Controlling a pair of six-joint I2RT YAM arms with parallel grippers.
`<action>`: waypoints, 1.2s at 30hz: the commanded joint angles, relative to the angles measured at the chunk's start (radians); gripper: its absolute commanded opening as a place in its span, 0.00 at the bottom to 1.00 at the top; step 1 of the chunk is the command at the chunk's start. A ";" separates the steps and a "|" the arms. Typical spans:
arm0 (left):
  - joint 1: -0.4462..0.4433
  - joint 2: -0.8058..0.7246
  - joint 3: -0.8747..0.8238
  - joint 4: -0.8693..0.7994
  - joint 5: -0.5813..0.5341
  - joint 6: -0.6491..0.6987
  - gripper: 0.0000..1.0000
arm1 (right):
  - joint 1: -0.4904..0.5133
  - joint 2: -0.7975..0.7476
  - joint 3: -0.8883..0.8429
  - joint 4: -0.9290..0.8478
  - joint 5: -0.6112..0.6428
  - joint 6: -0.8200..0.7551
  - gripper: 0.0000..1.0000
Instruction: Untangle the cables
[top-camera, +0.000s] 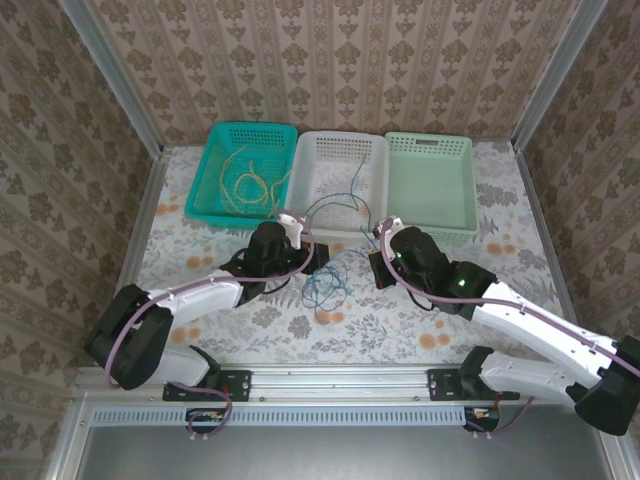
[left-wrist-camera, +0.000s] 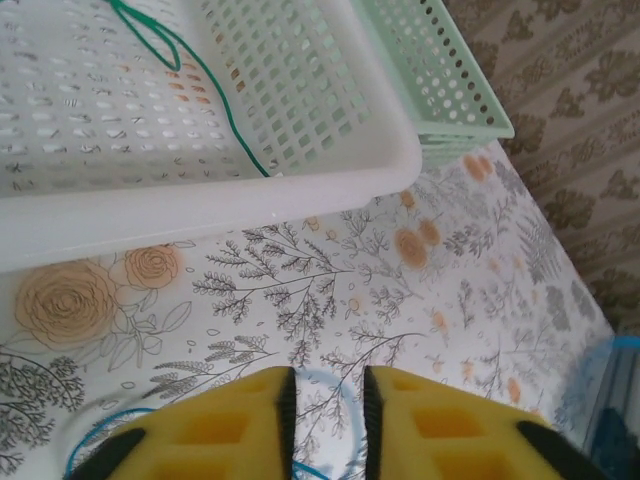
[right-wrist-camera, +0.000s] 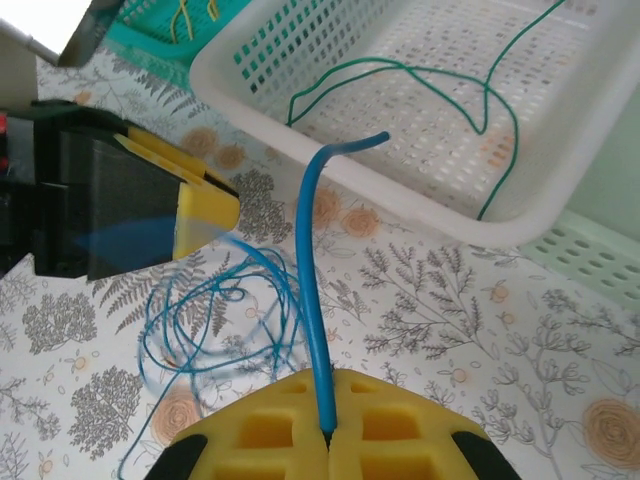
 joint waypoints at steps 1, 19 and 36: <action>-0.007 0.006 0.020 0.003 -0.012 0.023 0.04 | 0.000 -0.039 0.032 -0.049 0.087 -0.018 0.00; -0.024 -0.057 0.054 0.085 -0.044 0.067 0.66 | -0.046 -0.124 -0.020 -0.062 0.164 0.005 0.00; -0.082 -0.268 0.180 -0.334 -0.121 0.591 0.75 | -0.285 -0.090 0.091 -0.267 -0.223 0.052 0.00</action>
